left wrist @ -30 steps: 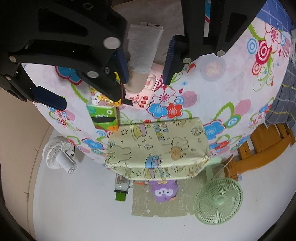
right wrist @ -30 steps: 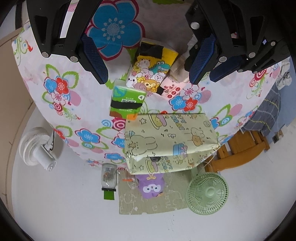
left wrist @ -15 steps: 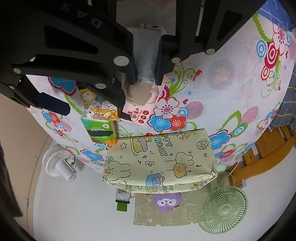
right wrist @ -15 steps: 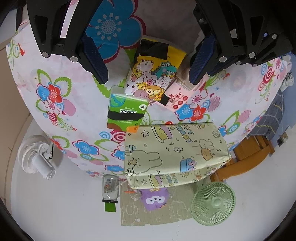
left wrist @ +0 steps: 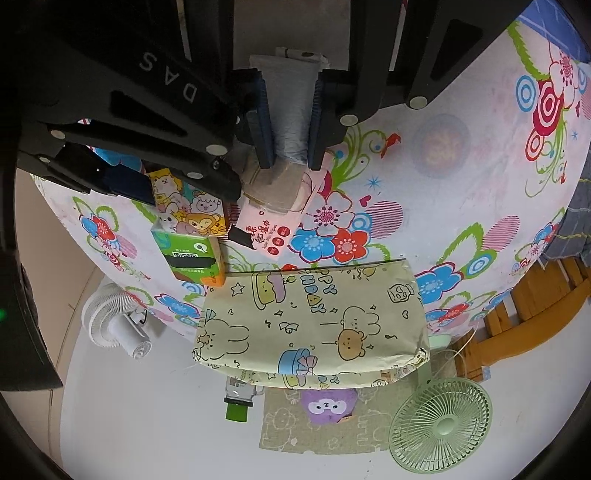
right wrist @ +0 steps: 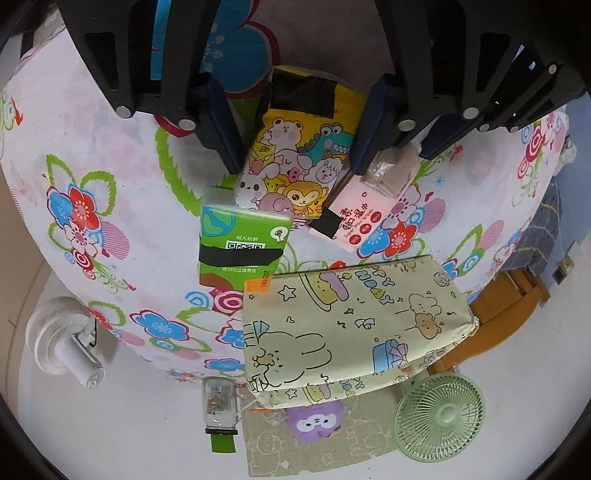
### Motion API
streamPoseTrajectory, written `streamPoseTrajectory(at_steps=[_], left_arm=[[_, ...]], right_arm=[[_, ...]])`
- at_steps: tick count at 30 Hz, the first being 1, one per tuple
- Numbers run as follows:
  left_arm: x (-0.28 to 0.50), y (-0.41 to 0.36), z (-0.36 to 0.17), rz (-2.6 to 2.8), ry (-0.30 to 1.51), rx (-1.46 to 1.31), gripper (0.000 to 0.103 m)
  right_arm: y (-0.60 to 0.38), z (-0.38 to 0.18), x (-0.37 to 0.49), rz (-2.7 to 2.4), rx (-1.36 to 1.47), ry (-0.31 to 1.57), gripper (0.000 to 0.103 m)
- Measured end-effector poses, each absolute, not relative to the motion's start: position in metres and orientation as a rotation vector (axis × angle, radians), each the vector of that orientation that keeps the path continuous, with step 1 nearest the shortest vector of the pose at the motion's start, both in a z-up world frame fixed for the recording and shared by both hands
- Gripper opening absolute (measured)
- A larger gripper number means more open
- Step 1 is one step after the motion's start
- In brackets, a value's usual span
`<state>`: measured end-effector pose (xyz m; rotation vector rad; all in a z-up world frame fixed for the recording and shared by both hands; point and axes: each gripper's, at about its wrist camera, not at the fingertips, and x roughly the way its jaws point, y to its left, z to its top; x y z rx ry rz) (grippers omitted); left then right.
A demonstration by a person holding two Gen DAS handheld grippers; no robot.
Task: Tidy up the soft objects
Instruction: 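Lift the white cloth with the left tool while the right tool carries the cartoon pack over the box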
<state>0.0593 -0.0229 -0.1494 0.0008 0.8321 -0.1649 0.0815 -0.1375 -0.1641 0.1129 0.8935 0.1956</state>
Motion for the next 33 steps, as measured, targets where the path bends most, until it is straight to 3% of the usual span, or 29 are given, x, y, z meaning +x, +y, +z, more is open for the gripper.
streamPoseTrajectory(at_steps=[7,33], left_arm=[[0.057,-0.023,-0.146,-0.167,0.829,-0.001,0.016],[0.046,-0.023,-0.092,-0.159,0.738,-0.014,0.015]], right_arm=[[-0.137,-0.159,0.076,0.202,0.116,0.880,0.050],[-0.141,-0.099,0.061,0.206,0.120,0.763,0.050]])
